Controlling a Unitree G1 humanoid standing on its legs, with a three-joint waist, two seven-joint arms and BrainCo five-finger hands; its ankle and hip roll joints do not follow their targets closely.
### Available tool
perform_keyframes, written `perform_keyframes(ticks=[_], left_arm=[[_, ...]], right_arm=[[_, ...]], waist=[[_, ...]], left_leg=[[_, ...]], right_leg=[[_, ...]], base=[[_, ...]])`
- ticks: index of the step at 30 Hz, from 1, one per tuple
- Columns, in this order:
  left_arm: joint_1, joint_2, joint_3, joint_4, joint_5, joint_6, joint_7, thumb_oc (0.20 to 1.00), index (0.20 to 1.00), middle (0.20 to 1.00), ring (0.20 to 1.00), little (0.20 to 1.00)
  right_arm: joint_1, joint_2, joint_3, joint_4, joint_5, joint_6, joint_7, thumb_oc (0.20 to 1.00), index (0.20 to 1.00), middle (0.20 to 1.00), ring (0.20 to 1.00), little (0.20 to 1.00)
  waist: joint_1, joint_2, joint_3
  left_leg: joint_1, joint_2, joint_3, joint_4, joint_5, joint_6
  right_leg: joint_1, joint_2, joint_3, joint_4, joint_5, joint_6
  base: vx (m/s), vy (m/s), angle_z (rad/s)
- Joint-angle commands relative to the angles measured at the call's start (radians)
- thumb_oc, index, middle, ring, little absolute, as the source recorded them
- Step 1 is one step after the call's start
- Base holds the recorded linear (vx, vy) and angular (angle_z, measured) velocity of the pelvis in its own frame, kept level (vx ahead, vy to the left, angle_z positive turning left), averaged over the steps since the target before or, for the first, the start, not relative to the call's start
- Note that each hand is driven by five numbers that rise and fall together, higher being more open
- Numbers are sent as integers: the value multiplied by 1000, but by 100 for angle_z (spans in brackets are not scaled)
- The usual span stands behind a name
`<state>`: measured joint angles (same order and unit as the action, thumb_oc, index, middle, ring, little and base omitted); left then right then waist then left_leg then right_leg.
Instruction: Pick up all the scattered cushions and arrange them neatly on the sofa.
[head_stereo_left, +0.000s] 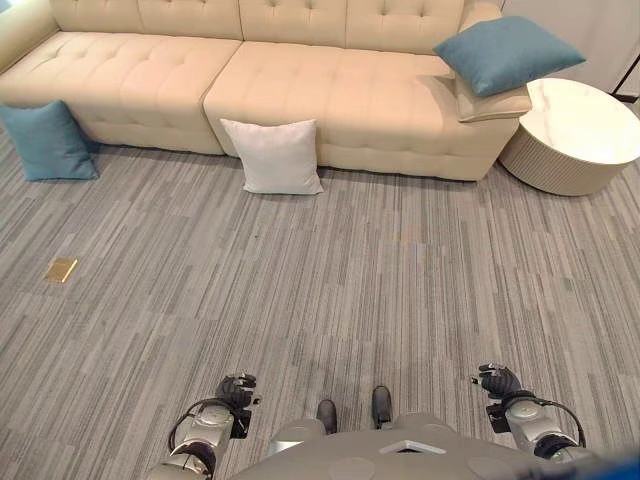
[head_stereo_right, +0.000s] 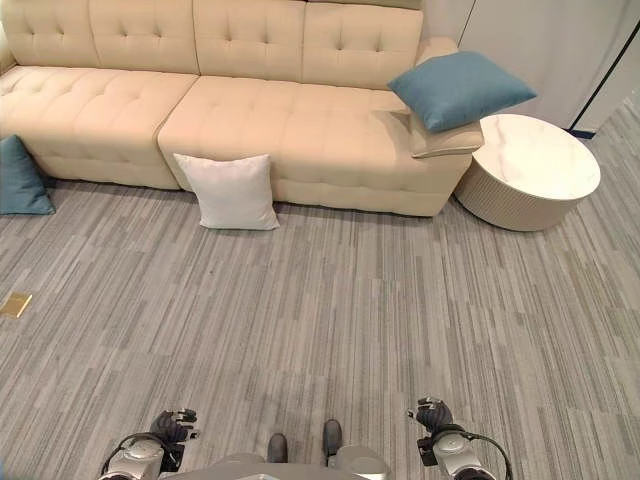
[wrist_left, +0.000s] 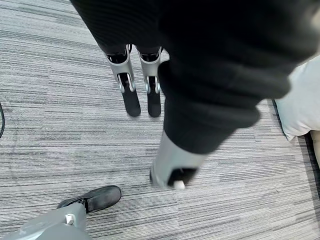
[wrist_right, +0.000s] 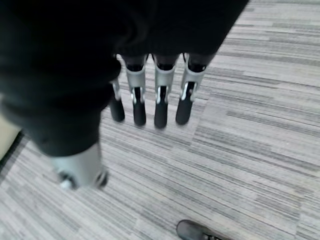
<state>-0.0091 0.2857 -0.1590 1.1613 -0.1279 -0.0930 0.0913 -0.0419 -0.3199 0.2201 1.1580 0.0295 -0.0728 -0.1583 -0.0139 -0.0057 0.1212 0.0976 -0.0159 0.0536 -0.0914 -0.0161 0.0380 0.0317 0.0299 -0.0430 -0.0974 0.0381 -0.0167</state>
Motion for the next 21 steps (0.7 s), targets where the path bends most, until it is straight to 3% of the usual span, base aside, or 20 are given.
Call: perform_keyframes(ticks=[1,21], left_arm=[[-30,13,-8,37,29,-11,9,1000,1000,1000,1000,1000],[-16,-17,-13,97,26,9,-3,1000,1000,1000,1000,1000]], right_arm=[[-36,-2,49,27,-28,-15,-10,1000,1000,1000,1000,1000],[-32,13,52,64,-32,2,-18,1000,1000,1000,1000,1000]], waist=[[-13,-37,-26],[-18,-34,-26]], left_leg=[[-23,-3,8,4,-2,-48],[2,6,11,4,-8,-51]], right_leg=[[35,-68,-11,10,-32,123],[53,-59,-10,10,-44,115]], base=[[0,0,0],[-7,-10,0]])
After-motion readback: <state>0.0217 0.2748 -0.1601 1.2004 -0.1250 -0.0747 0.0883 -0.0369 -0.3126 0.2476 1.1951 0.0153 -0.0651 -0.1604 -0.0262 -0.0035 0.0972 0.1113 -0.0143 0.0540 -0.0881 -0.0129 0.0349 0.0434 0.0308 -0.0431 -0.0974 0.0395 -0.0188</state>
